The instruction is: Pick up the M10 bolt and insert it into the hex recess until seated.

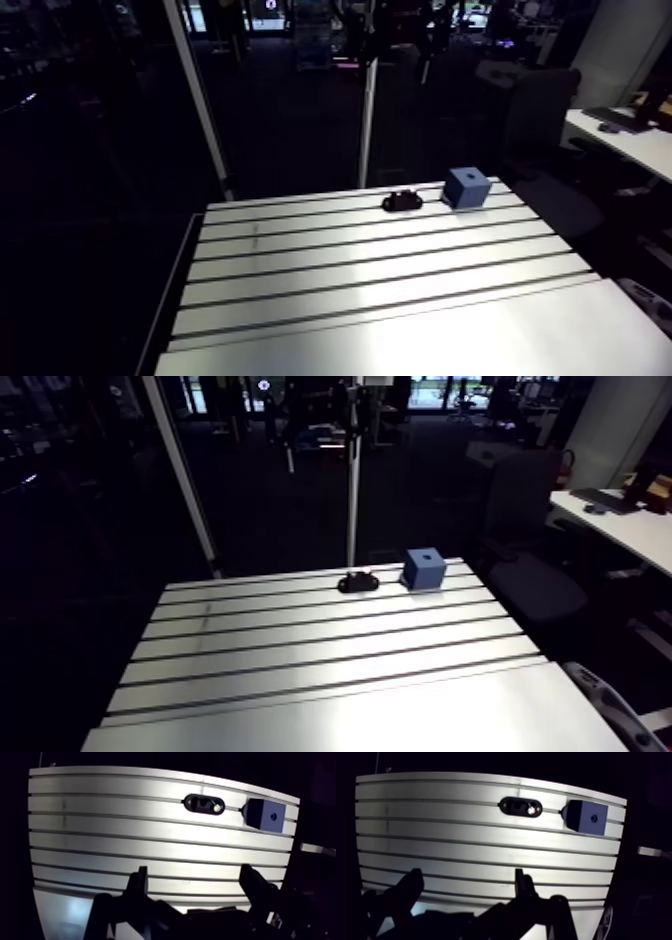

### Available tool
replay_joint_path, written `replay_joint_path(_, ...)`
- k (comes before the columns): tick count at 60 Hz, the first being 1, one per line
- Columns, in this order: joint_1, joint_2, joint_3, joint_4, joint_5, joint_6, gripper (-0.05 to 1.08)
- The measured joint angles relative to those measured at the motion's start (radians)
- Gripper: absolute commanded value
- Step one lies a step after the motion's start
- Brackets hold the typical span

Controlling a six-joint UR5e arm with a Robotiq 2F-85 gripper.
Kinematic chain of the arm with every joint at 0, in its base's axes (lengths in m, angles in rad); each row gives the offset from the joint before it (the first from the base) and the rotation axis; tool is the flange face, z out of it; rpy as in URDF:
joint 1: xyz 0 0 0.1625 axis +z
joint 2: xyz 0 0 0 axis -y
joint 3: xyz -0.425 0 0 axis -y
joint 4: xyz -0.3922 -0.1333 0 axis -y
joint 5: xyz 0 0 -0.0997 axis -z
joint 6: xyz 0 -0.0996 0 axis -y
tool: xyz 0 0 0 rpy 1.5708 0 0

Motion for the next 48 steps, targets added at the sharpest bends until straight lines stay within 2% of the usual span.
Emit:
replay_joint_path(16, -0.067, 0.044, 0.03, -0.101, 0.04, -0.05, 0.01)
replay_joint_path(28, -0.102, 0.086, 0.051, -0.183, 0.057, -0.072, 0.01)
replay_joint_path(40, -0.125, 0.14, 0.067, -0.26, 0.061, -0.081, 0.01)
replay_joint_path(48, -0.13, 0.175, 0.073, -0.308, 0.046, -0.082, 0.01)
